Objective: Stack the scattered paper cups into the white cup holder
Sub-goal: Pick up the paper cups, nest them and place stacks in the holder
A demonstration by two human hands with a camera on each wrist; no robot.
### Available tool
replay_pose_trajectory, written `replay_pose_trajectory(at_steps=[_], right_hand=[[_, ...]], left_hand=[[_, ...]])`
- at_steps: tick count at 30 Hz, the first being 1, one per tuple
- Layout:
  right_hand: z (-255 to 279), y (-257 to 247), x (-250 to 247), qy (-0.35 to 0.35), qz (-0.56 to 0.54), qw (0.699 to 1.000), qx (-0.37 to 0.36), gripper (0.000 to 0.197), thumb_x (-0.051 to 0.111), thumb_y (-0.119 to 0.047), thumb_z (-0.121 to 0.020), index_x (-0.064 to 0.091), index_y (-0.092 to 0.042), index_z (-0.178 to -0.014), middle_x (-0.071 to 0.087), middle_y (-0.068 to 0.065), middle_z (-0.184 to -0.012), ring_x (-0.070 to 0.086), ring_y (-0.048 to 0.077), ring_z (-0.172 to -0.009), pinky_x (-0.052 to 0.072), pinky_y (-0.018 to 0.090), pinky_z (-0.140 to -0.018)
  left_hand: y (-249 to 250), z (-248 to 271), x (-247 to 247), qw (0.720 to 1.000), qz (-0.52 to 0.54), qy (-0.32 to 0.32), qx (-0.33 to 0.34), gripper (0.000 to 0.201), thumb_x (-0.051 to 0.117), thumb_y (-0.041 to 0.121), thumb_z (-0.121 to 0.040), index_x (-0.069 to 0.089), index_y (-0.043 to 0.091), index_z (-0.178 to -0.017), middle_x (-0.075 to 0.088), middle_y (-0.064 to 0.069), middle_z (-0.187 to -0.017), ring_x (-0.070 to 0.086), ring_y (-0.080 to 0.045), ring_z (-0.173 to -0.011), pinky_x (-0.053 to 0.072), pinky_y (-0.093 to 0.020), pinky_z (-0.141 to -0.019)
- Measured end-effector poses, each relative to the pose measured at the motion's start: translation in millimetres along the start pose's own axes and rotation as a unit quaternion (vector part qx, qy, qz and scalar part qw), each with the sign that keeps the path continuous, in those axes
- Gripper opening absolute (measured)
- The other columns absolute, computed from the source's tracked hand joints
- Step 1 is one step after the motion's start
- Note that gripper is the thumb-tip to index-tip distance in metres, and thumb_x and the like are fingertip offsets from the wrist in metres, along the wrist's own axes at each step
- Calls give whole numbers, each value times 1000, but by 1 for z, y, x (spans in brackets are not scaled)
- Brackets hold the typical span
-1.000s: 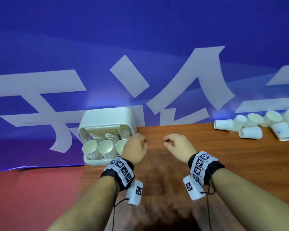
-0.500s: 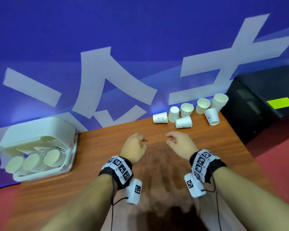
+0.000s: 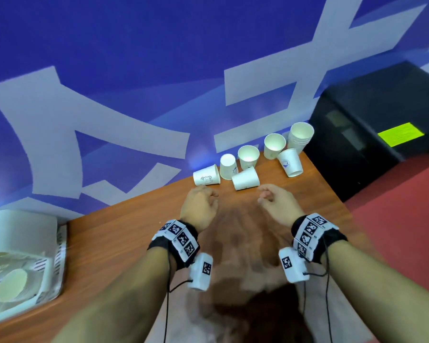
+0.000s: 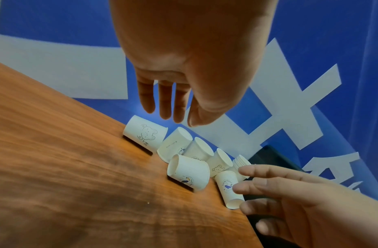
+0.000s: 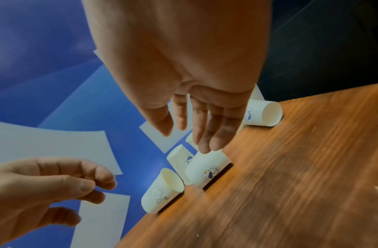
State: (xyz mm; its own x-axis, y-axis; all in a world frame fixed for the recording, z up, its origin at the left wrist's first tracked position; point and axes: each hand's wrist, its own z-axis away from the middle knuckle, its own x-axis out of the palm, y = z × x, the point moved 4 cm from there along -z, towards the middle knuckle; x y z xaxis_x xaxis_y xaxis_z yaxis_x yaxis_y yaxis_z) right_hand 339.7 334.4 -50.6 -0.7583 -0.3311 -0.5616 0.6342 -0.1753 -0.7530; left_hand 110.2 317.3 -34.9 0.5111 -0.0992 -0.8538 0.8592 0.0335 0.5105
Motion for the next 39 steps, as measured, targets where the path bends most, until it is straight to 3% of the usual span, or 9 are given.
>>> replay_pose_trajectory(at_steps=[8, 11, 13, 16, 19, 23, 31, 35, 39], right_hand=[[-54, 16, 11, 54, -7, 997, 54, 51, 63, -21, -89, 48, -19, -137, 55, 0, -130, 53, 17, -118, 40, 26, -95], [-72, 28, 20, 74, -50, 992, 88, 57, 65, -24, -88, 43, -22, -140, 49, 0, -138, 54, 20, -119, 47, 39, -101], [-80, 35, 27, 78, -87, 987, 106, 61, 65, -24, -87, 39, -25, -142, 46, -1, -143, 61, 24, -111, 53, 47, -92], [-89, 42, 34, 63, -169, 975, 129, 64, 61, -15, -91, 31, -20, -147, 41, 0, -147, 68, 24, -93, 59, 38, -76], [-92, 44, 41, 30, -215, 967, 134, 68, 58, -14, -93, 23, -19, -151, 38, 0, -150, 68, 19, -95, 58, 36, -81], [-93, 47, 46, 15, -263, 955, 136, 68, 56, -13, -94, 20, -20, -152, 47, -5, -143, 67, 18, -100, 57, 36, -84], [-88, 44, 48, 21, -251, 957, 144, 53, 64, -12, -88, 45, -21, -137, 62, 6, -119, 61, 16, -107, 53, 35, -94], [-73, 42, 34, 74, -182, 972, 131, 38, 66, -7, -87, 58, -15, -123, 65, 5, -108, 61, 19, -101, 46, 26, -88], [-55, 37, 20, 97, -137, 980, 107, 19, 69, -12, -85, 66, -20, -102, 67, 1, -100, 65, 20, -94, 52, 35, -90]], left_hand=[[-31, -65, 26, 998, -52, -17, -31, 38, 51, 17, -82, 64, 27, -117, 56, 2, -120, 47, -25, -114, 42, -41, -94], [-41, -81, 34, 997, -61, -15, -38, 42, 50, 15, -82, 60, 28, -120, 51, 5, -123, 42, -26, -115, 38, -41, -93], [-45, -89, 40, 997, -71, -14, -31, 45, 51, 14, -81, 58, 29, -123, 50, 5, -126, 40, -25, -118, 36, -41, -95], [-48, -100, 46, 995, -93, -21, -2, 58, 50, 11, -81, 49, 30, -135, 43, 0, -139, 33, -26, -131, 28, -50, -107], [-50, -111, 50, 989, -132, -63, 9, 67, 46, 9, -83, 35, 34, -145, 28, -4, -153, 21, -29, -142, 17, -55, -114], [-51, -112, 58, 970, -202, -135, 2, 66, 46, 11, -86, 33, 41, -143, 12, -3, -159, 13, -31, -144, 23, -54, -109], [-57, -90, 60, 961, -253, -111, -19, 35, 48, 25, -89, 45, 30, -123, 40, -1, -138, 38, -29, -115, 37, -45, -89], [-61, -70, 52, 982, -143, -81, -91, 31, 54, 40, -91, 52, 25, -118, 47, -2, -132, 45, -30, -114, 41, -43, -93], [-67, -39, 46, 981, 103, -46, -156, 13, 65, 31, -87, 54, 27, -81, 60, -8, -99, 59, -30, -90, 44, -34, -74]])
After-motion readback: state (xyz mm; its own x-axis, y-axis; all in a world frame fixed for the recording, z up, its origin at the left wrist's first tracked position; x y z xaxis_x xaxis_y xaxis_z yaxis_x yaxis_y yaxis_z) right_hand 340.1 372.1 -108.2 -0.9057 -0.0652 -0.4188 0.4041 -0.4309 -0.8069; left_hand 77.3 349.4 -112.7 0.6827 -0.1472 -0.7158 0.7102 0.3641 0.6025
